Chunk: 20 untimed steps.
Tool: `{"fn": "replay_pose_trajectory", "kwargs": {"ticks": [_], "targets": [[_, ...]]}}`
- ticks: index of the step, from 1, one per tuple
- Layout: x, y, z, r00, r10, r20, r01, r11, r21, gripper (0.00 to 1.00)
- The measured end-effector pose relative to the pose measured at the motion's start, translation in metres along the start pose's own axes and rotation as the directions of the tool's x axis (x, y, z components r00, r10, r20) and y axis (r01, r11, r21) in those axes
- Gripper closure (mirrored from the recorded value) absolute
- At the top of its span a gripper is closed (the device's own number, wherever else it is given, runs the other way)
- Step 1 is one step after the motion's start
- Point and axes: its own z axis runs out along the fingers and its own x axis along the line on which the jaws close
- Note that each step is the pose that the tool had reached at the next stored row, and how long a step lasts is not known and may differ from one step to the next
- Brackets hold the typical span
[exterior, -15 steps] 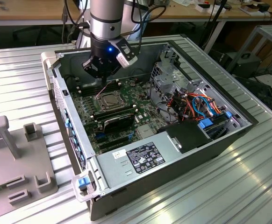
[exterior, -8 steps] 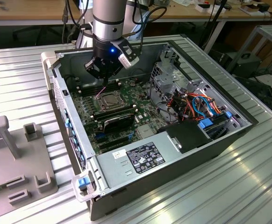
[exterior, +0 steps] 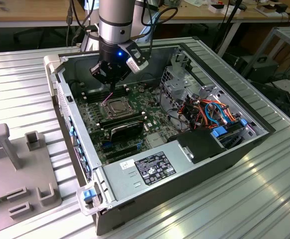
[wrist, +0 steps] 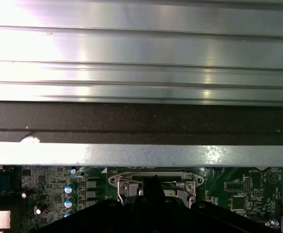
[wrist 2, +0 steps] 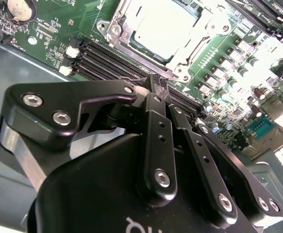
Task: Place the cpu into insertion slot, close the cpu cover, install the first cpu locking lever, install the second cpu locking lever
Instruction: 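Install the first cpu locking lever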
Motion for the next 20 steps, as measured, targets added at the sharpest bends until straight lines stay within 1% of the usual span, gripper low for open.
{"fn": "replay_pose_trajectory", "kwargs": {"ticks": [15,20], "targets": [[-0.0013,0.0002,0.0001,1.0000,0.000,0.0000,0.000,1.0000,0.0001,0.89],[-0.0013,0.0007,0.0015,1.0000,0.000,-0.0001,0.000,1.0000,-0.0002,0.89]]}}
